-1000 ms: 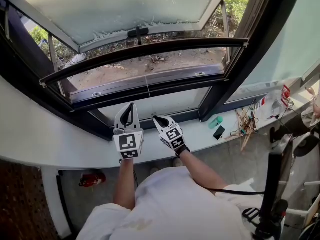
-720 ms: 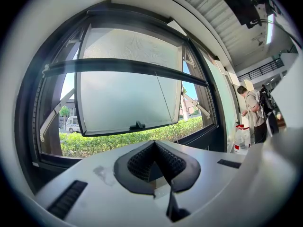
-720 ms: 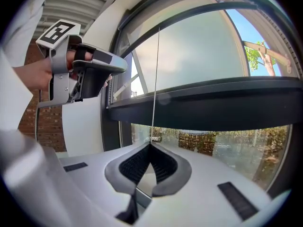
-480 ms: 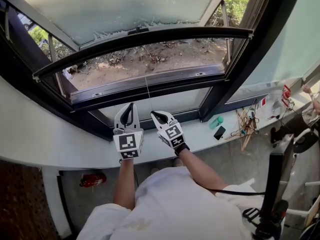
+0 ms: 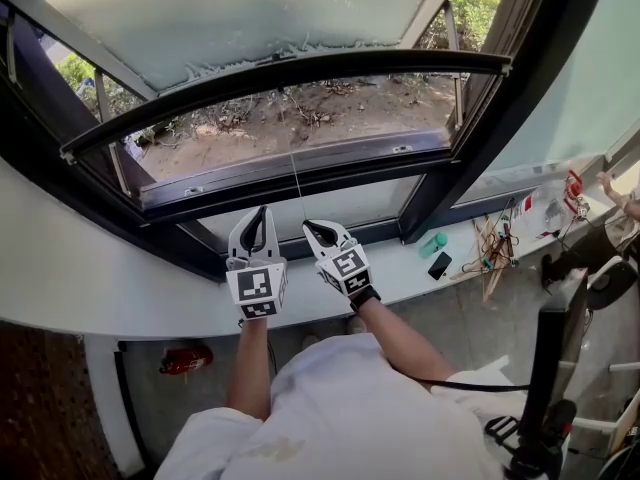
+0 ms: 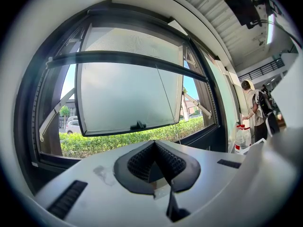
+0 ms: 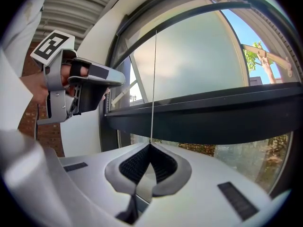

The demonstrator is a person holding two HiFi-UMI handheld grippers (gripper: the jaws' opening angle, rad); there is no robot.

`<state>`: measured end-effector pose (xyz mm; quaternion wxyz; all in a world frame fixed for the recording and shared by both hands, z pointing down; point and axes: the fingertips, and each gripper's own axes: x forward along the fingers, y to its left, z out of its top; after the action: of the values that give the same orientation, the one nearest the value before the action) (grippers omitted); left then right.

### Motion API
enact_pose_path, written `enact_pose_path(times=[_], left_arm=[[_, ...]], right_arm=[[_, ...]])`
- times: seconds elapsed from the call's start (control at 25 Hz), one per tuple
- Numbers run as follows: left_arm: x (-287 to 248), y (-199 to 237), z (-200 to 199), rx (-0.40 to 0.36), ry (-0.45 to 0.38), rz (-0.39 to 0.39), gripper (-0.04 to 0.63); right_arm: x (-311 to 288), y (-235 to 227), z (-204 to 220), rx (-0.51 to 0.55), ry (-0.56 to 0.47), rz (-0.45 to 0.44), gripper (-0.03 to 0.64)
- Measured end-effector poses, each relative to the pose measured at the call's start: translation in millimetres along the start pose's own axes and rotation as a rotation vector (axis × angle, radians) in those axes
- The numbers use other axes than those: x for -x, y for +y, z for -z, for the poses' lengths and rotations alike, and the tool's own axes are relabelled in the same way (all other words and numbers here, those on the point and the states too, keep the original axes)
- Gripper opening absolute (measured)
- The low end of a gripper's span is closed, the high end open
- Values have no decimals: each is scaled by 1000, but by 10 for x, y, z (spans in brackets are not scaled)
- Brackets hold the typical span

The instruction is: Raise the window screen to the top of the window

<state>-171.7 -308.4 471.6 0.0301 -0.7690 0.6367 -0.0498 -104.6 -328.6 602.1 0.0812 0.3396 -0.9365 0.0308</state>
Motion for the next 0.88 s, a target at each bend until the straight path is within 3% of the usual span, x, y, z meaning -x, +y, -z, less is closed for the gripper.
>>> enact_pose_path(times=[0.36,0.64,0.88], left_arm=[[-36,11,94,28,8,-1,2],[-61,29,81,36,6,-4,2],[-68,25,77,32,1,-1,2]], right_arm=[[18,-22,-306,33,-50,-2,3],[42,-45,-861,94,-136,3,3],[54,-87,-844,81,-143,15,3]])
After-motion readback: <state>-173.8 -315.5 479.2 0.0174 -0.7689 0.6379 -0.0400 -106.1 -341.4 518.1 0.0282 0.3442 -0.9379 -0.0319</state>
